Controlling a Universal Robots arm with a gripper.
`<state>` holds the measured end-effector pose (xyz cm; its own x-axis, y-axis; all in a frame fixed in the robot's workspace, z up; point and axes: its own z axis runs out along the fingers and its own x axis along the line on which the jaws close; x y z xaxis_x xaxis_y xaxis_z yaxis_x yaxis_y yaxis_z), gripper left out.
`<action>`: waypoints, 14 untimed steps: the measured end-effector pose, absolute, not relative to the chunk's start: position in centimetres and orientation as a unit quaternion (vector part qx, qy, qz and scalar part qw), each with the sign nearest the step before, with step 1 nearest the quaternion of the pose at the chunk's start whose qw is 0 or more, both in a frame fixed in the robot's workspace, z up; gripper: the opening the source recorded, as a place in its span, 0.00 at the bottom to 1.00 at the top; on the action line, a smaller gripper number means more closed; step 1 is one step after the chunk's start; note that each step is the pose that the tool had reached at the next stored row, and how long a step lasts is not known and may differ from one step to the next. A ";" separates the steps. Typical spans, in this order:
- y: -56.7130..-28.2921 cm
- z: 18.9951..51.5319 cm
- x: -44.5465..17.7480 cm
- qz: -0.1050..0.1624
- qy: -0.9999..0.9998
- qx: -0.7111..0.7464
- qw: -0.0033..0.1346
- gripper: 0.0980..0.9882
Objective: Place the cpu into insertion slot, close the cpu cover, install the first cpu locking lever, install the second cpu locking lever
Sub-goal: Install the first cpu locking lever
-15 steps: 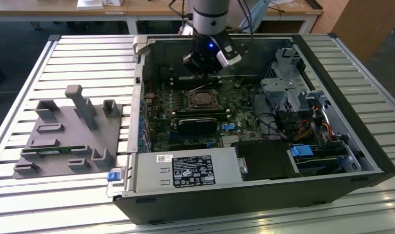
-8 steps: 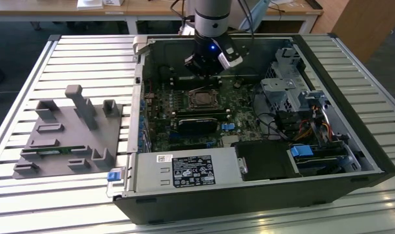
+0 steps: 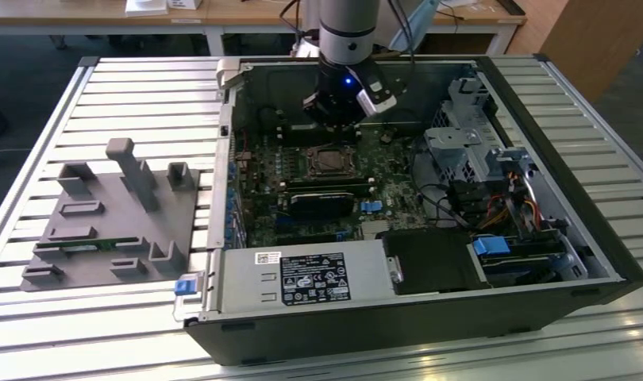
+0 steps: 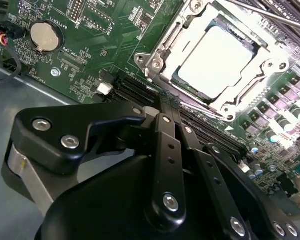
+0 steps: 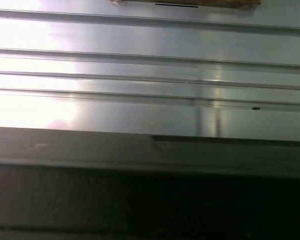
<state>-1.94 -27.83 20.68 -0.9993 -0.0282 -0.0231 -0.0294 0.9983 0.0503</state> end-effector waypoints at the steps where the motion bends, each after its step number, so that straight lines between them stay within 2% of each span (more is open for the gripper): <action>1: -27.8 20.6 -1.9 0.025 1.000 -0.014 0.011 0.03; 14: -27.8 20.0 -1.8 0.021 1.000 -0.014 0.011 0.03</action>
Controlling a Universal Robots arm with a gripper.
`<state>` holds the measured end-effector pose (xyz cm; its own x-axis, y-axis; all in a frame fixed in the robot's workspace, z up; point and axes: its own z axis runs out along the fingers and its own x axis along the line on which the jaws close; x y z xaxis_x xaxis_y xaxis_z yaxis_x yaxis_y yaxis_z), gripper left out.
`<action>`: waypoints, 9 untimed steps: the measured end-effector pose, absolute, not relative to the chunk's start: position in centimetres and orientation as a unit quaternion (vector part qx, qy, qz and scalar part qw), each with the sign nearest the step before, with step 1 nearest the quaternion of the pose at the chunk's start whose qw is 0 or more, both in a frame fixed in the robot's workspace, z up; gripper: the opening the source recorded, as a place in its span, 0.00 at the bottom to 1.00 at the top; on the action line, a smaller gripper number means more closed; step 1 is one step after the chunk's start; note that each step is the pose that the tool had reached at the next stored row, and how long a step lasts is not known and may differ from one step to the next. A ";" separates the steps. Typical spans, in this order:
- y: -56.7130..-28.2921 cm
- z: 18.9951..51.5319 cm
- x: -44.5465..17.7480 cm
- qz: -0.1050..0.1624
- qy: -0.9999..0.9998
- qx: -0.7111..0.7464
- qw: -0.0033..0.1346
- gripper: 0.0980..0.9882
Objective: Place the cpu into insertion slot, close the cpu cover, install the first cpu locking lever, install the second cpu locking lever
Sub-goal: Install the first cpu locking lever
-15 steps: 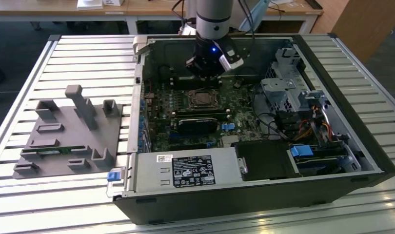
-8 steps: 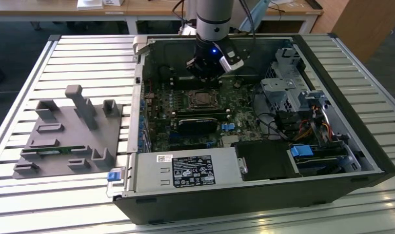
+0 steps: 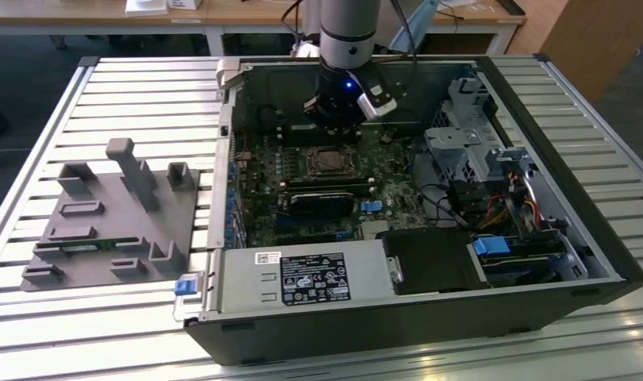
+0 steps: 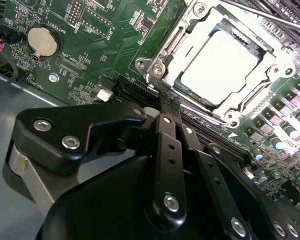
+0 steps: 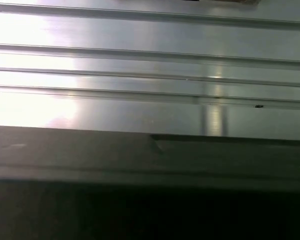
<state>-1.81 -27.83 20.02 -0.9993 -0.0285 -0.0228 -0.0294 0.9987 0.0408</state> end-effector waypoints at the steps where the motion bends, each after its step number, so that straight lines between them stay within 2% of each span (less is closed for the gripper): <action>1: -27.8 20.0 -1.8 0.019 1.000 -0.015 0.011 0.03; 9: -27.8 19.9 -1.8 0.015 1.000 -0.015 0.011 0.03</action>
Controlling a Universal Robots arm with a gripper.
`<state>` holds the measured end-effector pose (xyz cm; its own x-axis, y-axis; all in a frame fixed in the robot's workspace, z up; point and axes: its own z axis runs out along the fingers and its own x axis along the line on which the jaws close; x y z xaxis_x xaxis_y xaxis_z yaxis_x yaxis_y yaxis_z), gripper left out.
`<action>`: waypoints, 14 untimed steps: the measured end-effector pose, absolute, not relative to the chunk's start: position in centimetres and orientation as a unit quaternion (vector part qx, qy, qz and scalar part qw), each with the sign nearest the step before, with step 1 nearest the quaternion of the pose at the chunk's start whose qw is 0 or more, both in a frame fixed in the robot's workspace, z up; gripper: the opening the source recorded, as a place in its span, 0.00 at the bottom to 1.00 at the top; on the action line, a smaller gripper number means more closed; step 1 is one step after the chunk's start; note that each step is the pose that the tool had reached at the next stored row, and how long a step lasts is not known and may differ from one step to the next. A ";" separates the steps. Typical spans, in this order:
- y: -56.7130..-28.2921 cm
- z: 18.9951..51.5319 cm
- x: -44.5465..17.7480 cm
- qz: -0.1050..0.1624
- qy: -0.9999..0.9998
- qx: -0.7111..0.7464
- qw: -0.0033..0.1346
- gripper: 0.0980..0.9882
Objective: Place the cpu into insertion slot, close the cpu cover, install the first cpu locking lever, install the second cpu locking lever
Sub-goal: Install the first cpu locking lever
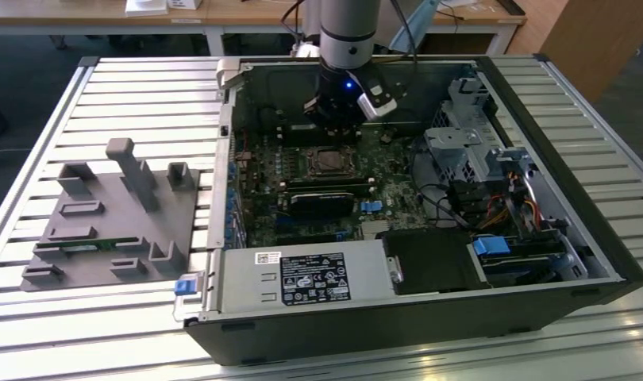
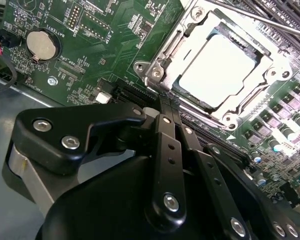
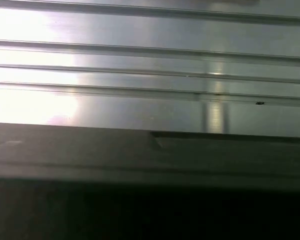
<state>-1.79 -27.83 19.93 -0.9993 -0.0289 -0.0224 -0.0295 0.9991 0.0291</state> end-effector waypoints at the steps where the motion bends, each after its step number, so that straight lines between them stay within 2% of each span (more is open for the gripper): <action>1: -27.8 19.9 -1.8 0.014 1.000 -0.015 0.011 0.03; 14: -27.8 19.8 -1.8 0.015 1.000 -0.015 0.011 0.03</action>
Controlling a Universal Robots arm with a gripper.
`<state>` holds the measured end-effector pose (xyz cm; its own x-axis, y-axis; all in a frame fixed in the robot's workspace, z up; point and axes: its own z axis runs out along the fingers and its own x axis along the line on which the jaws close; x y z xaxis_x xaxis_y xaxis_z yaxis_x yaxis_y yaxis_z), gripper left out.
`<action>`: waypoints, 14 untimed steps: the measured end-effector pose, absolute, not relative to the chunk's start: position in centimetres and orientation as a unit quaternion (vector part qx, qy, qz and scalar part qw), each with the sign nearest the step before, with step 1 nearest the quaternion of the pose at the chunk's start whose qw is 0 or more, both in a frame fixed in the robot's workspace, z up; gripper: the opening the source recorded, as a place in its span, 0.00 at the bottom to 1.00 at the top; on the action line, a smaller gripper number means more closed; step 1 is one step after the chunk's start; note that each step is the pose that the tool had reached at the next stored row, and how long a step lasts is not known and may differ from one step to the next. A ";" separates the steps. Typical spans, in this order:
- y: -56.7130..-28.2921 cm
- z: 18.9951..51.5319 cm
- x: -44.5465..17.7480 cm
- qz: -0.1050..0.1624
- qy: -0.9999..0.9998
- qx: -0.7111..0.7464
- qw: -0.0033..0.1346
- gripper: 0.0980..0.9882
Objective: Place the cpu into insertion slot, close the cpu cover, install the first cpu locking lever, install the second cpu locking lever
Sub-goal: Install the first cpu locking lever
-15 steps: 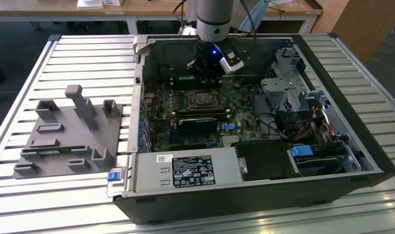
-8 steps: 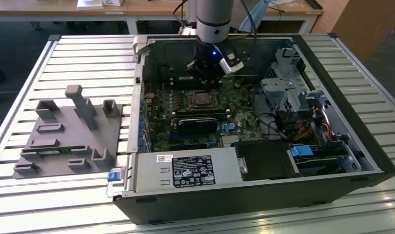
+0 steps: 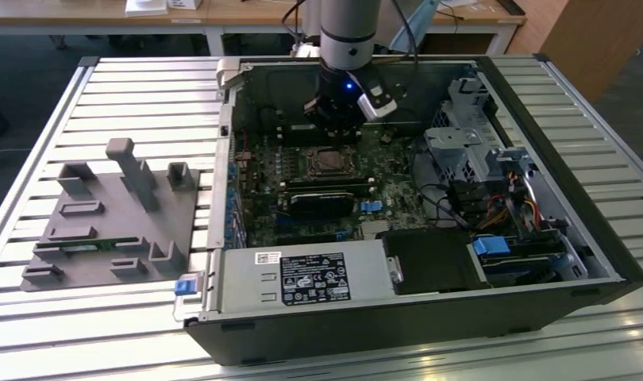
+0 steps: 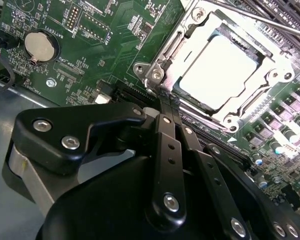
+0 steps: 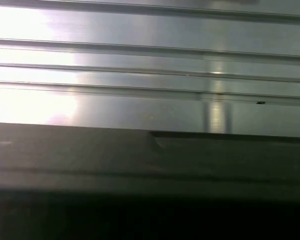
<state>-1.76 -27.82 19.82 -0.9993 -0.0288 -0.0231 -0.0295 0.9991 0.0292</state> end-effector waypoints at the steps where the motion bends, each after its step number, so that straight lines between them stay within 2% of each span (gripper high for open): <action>1: -27.8 20.0 -1.8 0.015 1.000 -0.015 0.011 0.03; 14: -28.1 21.0 -1.8 0.013 1.000 -0.015 0.011 0.03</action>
